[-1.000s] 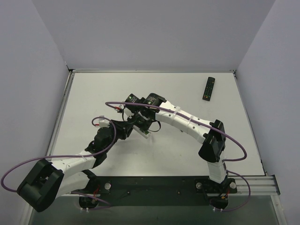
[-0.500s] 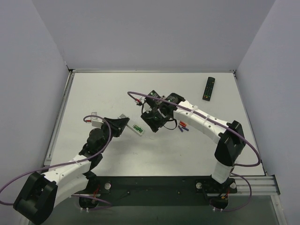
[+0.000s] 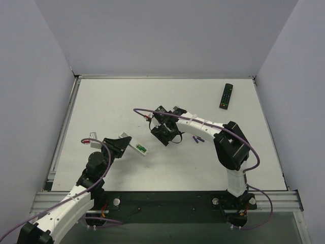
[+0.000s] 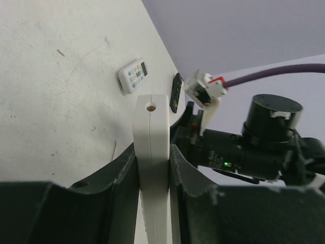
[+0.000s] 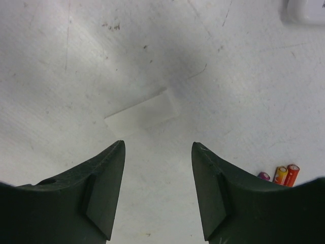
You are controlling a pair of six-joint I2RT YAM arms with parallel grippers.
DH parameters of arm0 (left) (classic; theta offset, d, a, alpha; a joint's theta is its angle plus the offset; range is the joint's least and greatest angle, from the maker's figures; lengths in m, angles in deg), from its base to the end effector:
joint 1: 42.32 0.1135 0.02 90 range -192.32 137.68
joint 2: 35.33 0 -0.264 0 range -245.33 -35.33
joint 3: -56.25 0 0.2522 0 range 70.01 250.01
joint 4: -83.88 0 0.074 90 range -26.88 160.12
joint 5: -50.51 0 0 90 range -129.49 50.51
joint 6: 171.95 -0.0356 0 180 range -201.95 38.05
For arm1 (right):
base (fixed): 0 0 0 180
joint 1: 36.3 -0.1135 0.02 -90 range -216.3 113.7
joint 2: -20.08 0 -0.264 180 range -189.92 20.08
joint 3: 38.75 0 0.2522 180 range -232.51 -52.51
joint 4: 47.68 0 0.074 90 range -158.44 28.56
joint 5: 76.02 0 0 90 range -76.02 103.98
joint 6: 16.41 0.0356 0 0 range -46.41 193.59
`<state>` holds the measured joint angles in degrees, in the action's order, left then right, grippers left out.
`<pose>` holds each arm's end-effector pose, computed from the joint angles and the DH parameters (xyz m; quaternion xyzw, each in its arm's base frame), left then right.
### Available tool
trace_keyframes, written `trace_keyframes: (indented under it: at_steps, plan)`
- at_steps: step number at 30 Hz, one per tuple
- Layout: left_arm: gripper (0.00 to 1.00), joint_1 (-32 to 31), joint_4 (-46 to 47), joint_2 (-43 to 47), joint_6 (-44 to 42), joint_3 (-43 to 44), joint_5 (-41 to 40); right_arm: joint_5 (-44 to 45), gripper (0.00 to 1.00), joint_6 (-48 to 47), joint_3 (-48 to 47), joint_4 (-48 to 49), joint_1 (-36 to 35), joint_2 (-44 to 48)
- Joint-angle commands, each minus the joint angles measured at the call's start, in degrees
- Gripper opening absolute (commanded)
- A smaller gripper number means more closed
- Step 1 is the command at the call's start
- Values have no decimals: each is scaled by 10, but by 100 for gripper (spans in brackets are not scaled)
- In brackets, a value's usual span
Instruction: Load the batteries into the remote control
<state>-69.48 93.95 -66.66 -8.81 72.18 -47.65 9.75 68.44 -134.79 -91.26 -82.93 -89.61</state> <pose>0.1326 -0.0623 0.1737 -0.3321 0.6601 -0.4820 0.4708 0.2819 0.3022 0.2105 -0.4280 0.8580 0.1329 0.2511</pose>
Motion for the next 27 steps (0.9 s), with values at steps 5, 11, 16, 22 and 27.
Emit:
trace_keyframes:
  at_steps: [5, 11, 16, 22, 27]
  plan:
    - [0, 4, -99, 100, -1, 4, 0, 86, 50, 50, -39, 73, -2, -76]
    - [0, 4, -116, 120, -2, 6, 11, 114, 49, 92, -22, 84, 8, -95]
    - [0, 4, -96, 110, 2, 5, 20, 120, 48, 127, 43, 81, 19, -54]
    - [0, 4, -54, 72, 6, 1, 31, 104, 47, 176, 141, 78, 31, 15]
    - [0, 4, -25, 37, 8, 4, 39, 55, 46, 204, 173, 70, 46, 63]
